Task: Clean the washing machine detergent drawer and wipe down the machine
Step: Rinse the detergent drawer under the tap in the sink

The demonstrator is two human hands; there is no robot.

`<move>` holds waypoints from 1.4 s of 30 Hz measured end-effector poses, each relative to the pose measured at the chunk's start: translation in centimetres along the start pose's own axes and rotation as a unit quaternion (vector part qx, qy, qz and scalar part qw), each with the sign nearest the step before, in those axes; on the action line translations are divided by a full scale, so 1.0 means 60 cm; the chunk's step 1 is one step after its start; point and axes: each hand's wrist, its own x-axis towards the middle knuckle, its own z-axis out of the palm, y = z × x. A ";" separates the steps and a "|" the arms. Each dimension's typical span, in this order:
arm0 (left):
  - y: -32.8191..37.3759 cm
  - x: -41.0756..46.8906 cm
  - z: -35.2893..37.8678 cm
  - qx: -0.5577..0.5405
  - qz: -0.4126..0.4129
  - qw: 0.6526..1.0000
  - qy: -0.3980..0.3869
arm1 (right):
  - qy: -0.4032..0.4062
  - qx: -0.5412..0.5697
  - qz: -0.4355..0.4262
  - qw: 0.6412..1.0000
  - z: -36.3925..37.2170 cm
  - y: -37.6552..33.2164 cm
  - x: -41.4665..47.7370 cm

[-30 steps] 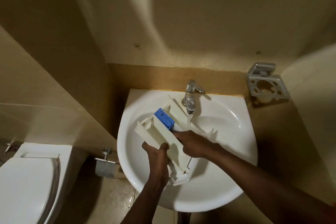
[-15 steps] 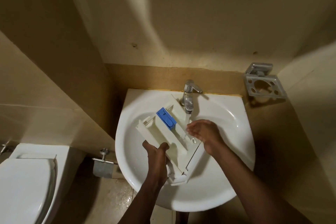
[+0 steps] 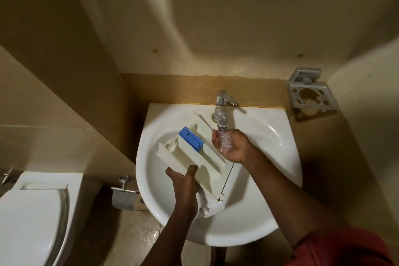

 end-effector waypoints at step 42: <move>0.058 0.010 -0.022 0.044 -0.136 0.976 -0.167 | -0.027 -0.502 0.010 0.865 -0.151 -0.088 -0.103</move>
